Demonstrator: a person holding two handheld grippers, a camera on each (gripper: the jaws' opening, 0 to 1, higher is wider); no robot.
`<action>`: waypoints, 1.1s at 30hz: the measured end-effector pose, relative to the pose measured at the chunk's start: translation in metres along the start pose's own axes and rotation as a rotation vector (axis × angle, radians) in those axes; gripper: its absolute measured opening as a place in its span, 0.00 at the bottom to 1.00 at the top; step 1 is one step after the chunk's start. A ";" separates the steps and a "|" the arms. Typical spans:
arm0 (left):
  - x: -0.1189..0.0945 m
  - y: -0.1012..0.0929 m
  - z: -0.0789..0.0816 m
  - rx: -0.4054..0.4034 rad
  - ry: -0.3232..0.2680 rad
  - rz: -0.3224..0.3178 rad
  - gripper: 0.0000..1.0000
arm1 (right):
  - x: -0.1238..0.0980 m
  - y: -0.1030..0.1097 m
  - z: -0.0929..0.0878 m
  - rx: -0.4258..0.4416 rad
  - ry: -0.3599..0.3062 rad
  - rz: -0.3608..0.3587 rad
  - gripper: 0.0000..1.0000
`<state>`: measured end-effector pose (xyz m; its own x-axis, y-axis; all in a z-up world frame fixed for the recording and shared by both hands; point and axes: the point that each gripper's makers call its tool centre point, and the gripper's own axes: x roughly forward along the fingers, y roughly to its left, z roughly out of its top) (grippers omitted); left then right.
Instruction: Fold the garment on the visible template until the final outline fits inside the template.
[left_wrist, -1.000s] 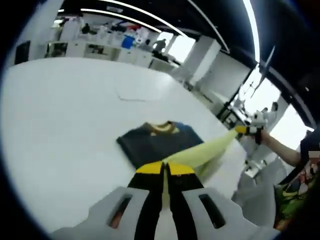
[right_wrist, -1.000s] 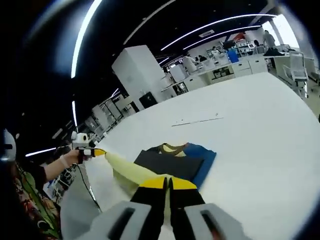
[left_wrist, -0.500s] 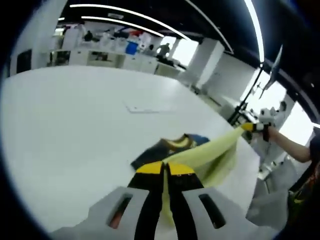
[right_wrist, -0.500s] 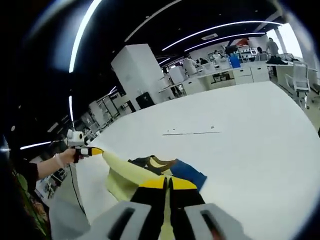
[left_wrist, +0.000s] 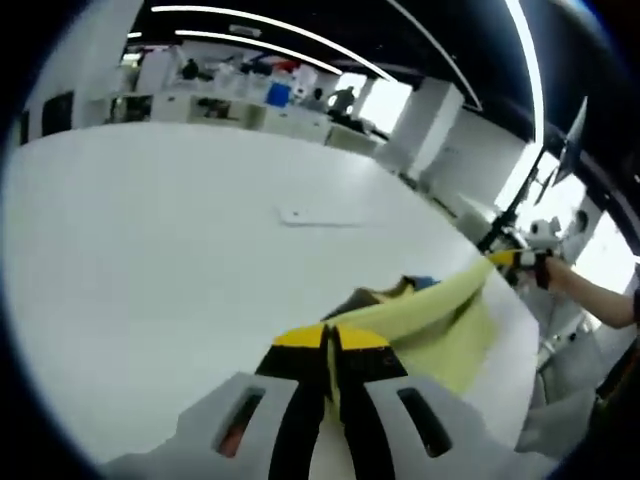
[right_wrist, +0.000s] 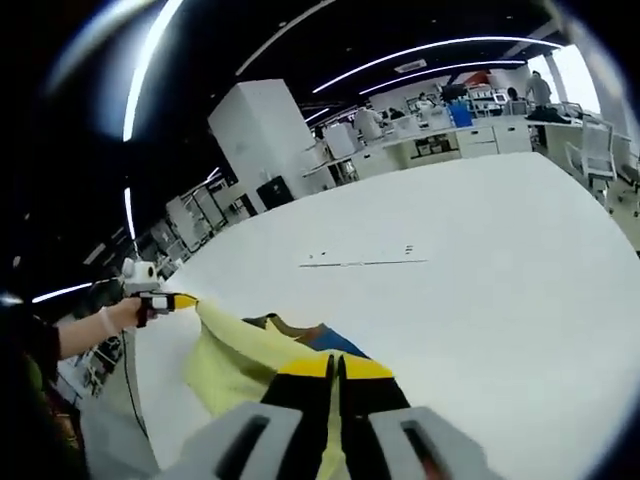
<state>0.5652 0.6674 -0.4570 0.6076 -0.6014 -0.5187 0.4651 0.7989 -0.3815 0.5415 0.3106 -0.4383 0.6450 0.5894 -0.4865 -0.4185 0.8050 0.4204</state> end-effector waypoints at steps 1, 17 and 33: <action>0.004 0.002 -0.002 -0.002 0.007 0.004 0.00 | 0.002 -0.002 -0.001 0.002 0.004 -0.001 0.00; 0.030 0.025 -0.015 -0.029 0.018 0.030 0.00 | 0.029 -0.028 -0.016 0.046 0.036 -0.034 0.00; 0.039 0.031 -0.035 -0.034 0.056 0.057 0.00 | 0.046 -0.043 -0.034 0.064 0.087 -0.060 0.00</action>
<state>0.5806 0.6694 -0.5162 0.5951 -0.5547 -0.5816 0.4086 0.8320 -0.3753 0.5675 0.3048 -0.5044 0.6085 0.5465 -0.5754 -0.3374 0.8344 0.4357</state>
